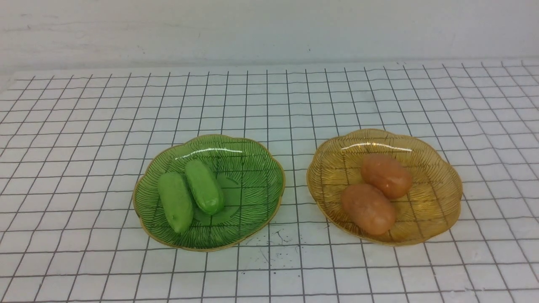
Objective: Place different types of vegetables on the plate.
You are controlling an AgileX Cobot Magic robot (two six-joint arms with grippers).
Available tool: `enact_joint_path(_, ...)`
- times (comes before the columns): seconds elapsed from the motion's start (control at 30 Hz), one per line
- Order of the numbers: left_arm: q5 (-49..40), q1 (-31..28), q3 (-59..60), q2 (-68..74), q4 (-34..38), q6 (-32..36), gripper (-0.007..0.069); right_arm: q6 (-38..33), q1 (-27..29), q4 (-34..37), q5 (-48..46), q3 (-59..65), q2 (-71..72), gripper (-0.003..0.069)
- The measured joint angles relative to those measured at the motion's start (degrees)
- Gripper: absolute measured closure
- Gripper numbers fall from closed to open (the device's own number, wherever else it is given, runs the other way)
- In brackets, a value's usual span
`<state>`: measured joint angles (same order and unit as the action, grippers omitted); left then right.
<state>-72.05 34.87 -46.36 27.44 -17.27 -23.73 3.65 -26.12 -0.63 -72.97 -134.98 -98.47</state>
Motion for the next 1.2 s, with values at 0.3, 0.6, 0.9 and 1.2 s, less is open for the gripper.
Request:
enact_joint_path(0.3,9.5,0.0,0.0,0.0,0.0,0.0,0.0632,2.7,0.0,-7.5,0.0,16.6,24.1,0.0673)
enact_joint_path(0.6,18.7,0.0,0.0,0.0,0.0,0.3,0.0632,12.2,0.0,-18.2,28.2,66.1,59.5,0.0673)
enact_joint_path(0.9,21.3,0.0,0.0,0.0,-1.1,0.4,0.0632,32.0,0.0,-29.5,63.5,100.2,83.0,0.0673)
enact_joint_path(1.2,19.0,0.0,0.0,-0.1,-0.8,0.7,0.0632,34.8,0.0,-30.8,63.7,102.9,83.1,0.0673)
